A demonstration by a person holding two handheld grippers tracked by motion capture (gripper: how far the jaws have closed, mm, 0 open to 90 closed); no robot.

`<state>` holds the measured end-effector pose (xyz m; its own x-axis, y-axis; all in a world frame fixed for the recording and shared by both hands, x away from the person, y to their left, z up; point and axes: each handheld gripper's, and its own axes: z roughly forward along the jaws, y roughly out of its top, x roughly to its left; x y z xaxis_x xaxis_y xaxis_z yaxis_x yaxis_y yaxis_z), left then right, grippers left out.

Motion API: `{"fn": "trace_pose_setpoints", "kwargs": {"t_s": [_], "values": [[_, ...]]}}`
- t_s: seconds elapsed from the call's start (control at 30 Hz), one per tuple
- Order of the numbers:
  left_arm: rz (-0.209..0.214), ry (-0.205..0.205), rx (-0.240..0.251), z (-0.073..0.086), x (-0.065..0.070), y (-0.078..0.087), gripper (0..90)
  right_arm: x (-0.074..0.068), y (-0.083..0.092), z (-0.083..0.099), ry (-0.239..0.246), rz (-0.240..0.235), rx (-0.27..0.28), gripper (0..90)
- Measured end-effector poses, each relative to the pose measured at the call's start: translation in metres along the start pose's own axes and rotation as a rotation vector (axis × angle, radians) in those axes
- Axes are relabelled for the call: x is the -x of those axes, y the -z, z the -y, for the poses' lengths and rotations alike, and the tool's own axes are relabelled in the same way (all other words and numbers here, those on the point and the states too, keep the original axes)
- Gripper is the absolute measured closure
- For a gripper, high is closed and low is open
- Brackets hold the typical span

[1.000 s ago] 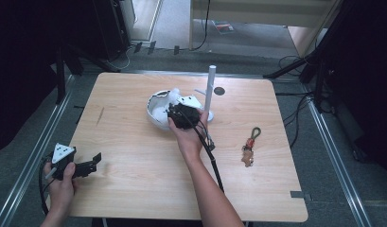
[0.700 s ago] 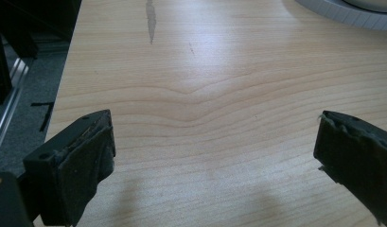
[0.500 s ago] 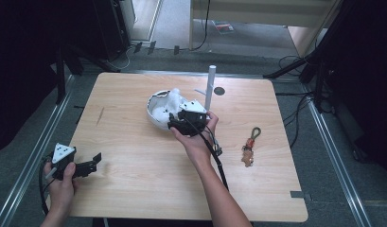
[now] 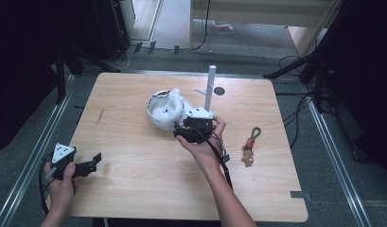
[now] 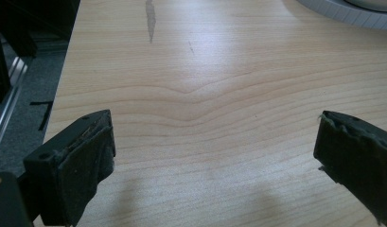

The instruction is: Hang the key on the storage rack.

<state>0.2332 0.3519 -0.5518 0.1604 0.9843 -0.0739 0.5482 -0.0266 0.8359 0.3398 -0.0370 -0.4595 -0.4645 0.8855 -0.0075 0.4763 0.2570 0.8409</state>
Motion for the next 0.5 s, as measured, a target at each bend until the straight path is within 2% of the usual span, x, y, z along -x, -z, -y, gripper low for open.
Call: {"fn": "trace_pose_setpoints", "kwargs": {"t_s": [0.07,0.27,0.4,0.5], "values": [[0.001,0.000,-0.002,0.000,0.000,0.000,0.4,0.002,0.002,0.002,0.010,0.017,-0.020,22.8],[-0.003,-0.005,-0.009,0.000,0.000,-0.001,0.4,0.012,0.007,0.008,-0.018,0.015,-0.074,20.2],[-0.001,-0.002,-0.004,0.000,0.000,0.000,0.4,0.018,0.007,0.013,-0.039,0.047,-0.140,13.9],[0.004,0.002,-0.003,0.000,0.000,0.000,0.4,0.025,0.007,0.016,-0.063,0.065,-0.180,13.8]]}}
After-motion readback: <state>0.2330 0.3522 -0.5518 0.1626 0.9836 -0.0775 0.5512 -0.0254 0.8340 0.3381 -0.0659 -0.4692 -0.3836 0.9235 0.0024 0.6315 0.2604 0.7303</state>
